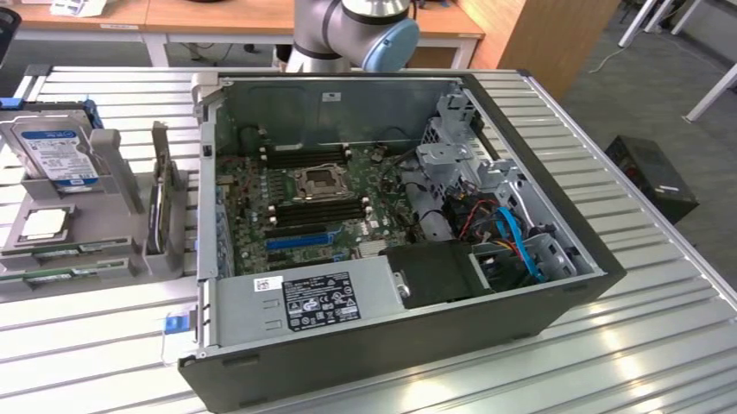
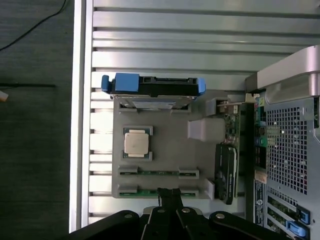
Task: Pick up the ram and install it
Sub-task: 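Pick up the ram and move it above insertion slot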
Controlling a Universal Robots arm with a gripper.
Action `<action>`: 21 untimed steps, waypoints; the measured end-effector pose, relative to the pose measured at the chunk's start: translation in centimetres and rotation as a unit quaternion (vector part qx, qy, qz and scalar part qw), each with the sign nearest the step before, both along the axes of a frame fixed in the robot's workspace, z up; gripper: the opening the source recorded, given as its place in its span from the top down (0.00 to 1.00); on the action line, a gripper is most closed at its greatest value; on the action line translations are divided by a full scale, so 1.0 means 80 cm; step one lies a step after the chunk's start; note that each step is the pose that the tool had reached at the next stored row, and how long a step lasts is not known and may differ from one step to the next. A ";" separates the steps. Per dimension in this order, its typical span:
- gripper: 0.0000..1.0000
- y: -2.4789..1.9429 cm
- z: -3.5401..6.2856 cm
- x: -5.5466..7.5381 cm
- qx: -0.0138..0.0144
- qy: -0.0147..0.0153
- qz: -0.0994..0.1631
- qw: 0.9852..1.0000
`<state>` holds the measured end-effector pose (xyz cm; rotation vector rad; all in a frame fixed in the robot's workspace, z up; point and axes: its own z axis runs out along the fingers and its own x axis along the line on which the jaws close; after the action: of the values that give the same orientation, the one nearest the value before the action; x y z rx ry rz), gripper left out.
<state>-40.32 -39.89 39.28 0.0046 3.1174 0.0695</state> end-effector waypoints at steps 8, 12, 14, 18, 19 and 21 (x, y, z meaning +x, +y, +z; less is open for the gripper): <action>0.90 0.0000 0.000 0.000 -0.001 0.000 0.037 0.999; 0.90 0.0000 0.000 0.000 -0.001 0.000 0.056 0.998; 0.90 0.0000 0.000 0.000 -0.001 0.000 0.065 0.998; 0.90 0.0000 0.000 0.000 -0.001 0.000 0.084 0.996; 0.90 0.0000 0.000 0.000 -0.001 0.000 0.089 0.996; 0.90 0.0000 0.000 0.000 -0.001 0.000 0.098 0.995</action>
<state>-40.31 -39.88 39.28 -0.3028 3.1071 0.0688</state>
